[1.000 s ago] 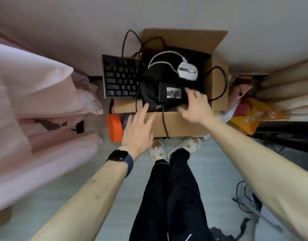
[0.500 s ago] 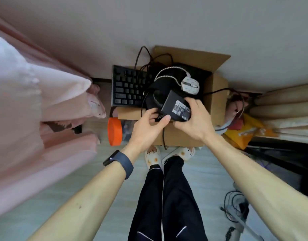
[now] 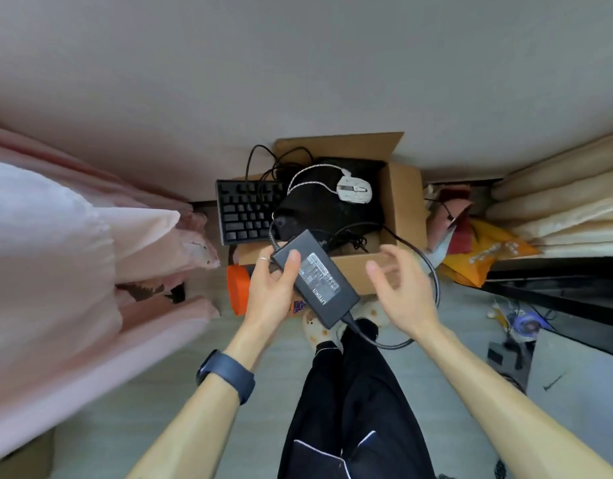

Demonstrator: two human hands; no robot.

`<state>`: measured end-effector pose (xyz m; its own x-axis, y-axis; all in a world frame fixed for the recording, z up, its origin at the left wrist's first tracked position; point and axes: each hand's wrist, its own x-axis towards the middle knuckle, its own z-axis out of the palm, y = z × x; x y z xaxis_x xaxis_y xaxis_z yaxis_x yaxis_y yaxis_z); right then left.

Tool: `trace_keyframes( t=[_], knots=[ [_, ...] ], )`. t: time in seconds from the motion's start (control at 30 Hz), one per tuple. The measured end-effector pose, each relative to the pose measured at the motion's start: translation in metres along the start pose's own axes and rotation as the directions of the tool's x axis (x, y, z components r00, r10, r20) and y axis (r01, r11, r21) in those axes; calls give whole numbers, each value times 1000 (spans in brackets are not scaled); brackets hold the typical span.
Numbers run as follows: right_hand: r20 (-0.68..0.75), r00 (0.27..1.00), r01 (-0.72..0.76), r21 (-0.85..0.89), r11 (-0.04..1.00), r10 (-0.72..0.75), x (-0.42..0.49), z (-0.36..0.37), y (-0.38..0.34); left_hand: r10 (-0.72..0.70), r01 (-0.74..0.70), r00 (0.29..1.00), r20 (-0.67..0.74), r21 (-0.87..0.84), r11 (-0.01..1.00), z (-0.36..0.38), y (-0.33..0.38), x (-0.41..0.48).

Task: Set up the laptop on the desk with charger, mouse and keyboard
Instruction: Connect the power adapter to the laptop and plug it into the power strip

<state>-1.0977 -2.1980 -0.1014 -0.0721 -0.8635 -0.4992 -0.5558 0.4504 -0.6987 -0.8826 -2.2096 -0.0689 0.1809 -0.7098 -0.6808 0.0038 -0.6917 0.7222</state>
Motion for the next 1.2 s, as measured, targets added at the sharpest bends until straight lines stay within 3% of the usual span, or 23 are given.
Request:
trace_keyframes(
  t=[0.13,0.2,0.23,0.27,0.3,0.33,0.4,0.57,0.7,0.87,1.0,1.2],
  knots=[
    [-278,956,6,-291,957,-90,-2,-16,23,10,-9,1000,-21,38,999,-7,-3,-14],
    [-239,971,-126,-406,905,28,4,-18,32,10,-8,1000,-29,55,998,-9,0,-19],
    [-136,972,-228,-322,919,193,8,-16,33,6,-4,1000,-27,72,997,-11,2,-21],
    [28,927,-368,-130,921,374,11,-10,33,6,-4,1000,-14,101,995,-12,4,-22],
    [222,842,-522,106,846,492,12,-3,31,3,-5,1000,13,146,989,-14,6,-23],
    [403,742,-660,297,690,536,12,6,30,-6,-6,998,57,199,980,-16,8,-24],
    [603,623,-782,467,413,498,12,27,28,-47,1,986,159,277,961,-18,11,-26],
    [752,514,-858,463,225,412,27,80,6,-218,76,922,320,404,912,-31,19,-36],
    [707,576,-805,579,133,410,26,93,-25,-305,135,900,312,466,874,-49,34,-45],
    [546,669,-710,671,215,505,-5,53,-68,-299,219,944,140,412,884,-78,59,-67],
    [517,772,-623,732,275,370,-44,3,-110,-290,245,955,64,380,892,-95,83,-86],
    [421,895,-441,787,431,148,-112,-61,-171,-203,154,967,156,276,949,-104,120,-113]
  ],
)
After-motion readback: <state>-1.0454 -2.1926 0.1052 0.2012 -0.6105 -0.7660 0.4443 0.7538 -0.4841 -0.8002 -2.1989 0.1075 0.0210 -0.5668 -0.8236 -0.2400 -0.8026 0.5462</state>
